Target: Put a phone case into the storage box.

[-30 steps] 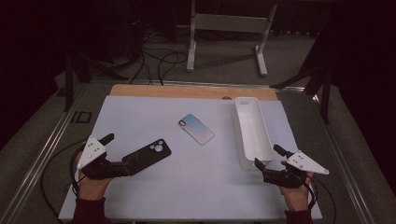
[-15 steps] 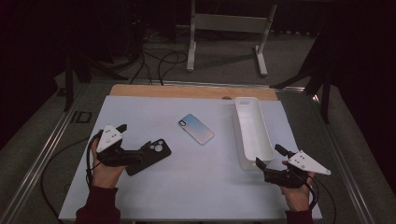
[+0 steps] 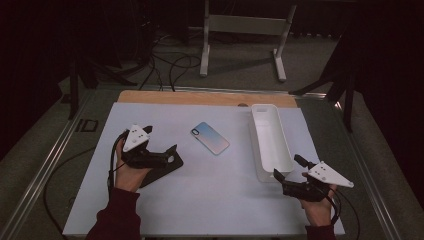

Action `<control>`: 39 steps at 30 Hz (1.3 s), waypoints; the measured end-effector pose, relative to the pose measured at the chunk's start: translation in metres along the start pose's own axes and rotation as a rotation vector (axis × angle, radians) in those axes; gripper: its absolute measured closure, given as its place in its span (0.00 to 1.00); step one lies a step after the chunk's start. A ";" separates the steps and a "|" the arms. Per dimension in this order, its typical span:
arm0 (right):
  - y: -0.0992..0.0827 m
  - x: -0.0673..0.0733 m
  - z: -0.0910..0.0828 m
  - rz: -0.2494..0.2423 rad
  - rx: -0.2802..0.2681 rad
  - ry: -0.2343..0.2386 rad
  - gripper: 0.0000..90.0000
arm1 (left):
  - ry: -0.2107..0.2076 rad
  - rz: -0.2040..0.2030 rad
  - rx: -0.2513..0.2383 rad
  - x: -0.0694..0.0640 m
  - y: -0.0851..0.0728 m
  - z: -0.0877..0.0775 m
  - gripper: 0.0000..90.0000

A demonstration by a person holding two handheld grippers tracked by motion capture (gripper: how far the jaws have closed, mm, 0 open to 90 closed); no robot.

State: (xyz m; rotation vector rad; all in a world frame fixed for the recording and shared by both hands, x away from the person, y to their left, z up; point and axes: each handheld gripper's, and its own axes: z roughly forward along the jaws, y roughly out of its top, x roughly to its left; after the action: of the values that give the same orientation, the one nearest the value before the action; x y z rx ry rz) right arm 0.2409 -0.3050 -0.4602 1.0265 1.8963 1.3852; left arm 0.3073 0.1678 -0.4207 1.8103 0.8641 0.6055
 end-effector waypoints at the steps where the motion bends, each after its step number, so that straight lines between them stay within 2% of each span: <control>1: 0.000 0.000 0.000 0.001 0.000 0.000 0.11 | -0.002 0.005 0.002 -0.001 0.001 0.002 0.00; 21: 0.001 0.000 0.000 0.003 -0.007 0.000 0.11 | -0.035 0.003 -0.010 -0.012 0.014 0.048 0.00; 25: 0.001 0.000 0.000 0.004 -0.007 0.001 0.11 | -0.040 0.009 0.005 -0.013 0.017 0.056 0.00; 33: 0.001 0.001 0.001 0.001 -0.007 0.003 0.11 | -0.070 0.017 0.023 -0.016 0.023 0.075 0.00; 36: 0.001 0.001 0.001 0.000 -0.006 0.003 0.11 | -0.107 0.005 0.014 -0.016 0.025 0.081 0.00; 39: 0.001 0.001 0.001 0.000 -0.007 0.004 0.11 | -0.125 0.013 0.015 -0.017 0.027 0.087 0.00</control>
State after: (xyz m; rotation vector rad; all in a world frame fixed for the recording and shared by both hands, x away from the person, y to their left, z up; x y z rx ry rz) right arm 0.2414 -0.3037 -0.4592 1.0218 1.8934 1.3939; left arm 0.3682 0.0980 -0.4283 1.8485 0.7746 0.4895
